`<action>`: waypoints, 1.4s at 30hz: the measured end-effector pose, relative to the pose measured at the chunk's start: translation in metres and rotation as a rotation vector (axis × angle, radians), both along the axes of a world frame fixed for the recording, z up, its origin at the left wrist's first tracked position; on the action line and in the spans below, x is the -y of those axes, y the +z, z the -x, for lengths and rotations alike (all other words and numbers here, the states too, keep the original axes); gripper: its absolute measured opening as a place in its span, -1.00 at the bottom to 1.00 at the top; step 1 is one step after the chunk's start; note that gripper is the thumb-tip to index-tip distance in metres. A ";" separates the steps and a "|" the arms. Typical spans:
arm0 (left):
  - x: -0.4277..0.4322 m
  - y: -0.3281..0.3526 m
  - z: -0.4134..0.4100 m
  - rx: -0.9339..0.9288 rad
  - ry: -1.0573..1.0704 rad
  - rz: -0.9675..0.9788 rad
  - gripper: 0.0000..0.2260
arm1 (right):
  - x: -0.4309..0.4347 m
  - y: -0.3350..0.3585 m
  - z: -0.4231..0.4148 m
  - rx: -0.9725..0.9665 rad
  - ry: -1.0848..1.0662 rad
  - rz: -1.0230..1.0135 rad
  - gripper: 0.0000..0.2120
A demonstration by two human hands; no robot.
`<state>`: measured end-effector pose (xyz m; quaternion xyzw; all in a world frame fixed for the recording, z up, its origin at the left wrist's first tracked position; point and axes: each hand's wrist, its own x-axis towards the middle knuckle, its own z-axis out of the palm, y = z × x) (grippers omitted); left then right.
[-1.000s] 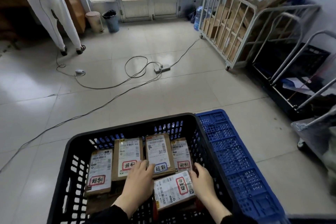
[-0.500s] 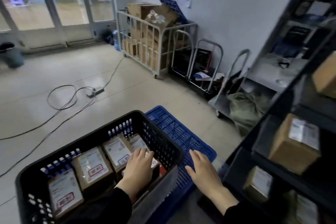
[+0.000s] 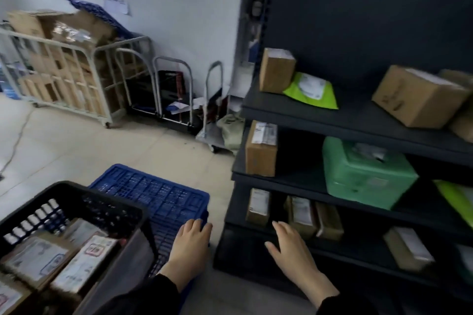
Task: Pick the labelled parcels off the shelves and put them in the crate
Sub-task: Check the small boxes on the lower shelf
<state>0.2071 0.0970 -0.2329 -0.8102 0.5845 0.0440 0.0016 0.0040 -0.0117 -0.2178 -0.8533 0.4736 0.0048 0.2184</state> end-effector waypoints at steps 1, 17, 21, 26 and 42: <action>0.008 0.004 0.015 -0.041 -0.024 -0.061 -0.42 | 0.004 -0.001 0.019 -0.004 -0.031 -0.005 -0.45; 0.105 -0.048 0.189 -0.171 -0.059 -0.191 -0.53 | 0.087 -0.041 0.203 -0.037 -0.158 -0.115 -0.44; 0.121 -0.068 0.187 -0.203 -0.007 -0.228 -0.50 | 0.107 -0.063 0.201 -0.039 -0.160 -0.159 -0.44; 0.165 -0.118 0.169 -0.249 0.078 -0.179 -0.44 | 0.143 -0.120 0.177 -0.015 -0.192 -0.178 -0.43; 0.316 -0.331 0.100 -0.162 0.351 0.311 -0.24 | 0.272 -0.329 0.063 -0.056 -0.512 0.145 0.00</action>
